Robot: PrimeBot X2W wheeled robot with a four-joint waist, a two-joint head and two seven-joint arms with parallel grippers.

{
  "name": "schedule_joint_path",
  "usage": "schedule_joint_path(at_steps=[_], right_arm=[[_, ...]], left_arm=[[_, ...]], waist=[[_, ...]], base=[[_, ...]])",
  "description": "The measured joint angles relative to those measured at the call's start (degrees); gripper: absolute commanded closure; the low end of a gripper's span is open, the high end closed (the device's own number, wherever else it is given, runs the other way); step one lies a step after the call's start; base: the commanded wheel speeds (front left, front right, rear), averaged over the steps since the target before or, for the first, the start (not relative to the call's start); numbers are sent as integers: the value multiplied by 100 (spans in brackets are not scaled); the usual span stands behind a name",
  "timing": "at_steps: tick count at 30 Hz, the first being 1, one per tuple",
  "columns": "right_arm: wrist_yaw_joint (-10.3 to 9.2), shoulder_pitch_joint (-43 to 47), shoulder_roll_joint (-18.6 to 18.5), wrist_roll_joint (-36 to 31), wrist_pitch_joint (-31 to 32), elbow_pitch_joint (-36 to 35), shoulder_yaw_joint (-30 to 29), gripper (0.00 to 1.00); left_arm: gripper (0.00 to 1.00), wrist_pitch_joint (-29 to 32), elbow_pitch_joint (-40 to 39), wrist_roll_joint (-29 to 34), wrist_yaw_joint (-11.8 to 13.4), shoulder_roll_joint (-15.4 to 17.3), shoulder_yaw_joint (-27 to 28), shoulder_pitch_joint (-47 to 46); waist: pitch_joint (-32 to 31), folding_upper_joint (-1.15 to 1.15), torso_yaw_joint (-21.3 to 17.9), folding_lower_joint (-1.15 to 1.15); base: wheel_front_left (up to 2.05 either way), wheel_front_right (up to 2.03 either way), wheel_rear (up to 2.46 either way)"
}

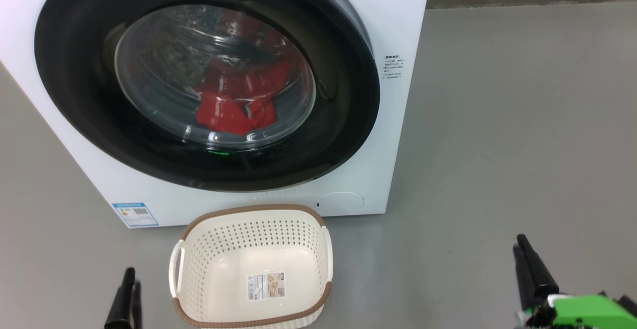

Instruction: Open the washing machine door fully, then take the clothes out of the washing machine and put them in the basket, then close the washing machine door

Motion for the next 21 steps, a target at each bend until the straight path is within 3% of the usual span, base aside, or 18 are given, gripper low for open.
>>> schedule_joint_path(at_steps=[21], right_arm=[[0,82,23,0,-113,-201,199,0]], left_arm=[[0,-319,-151,68,3,-36,-145,93]], waist=[[6,0,41,1]], base=[[0,0,0]])
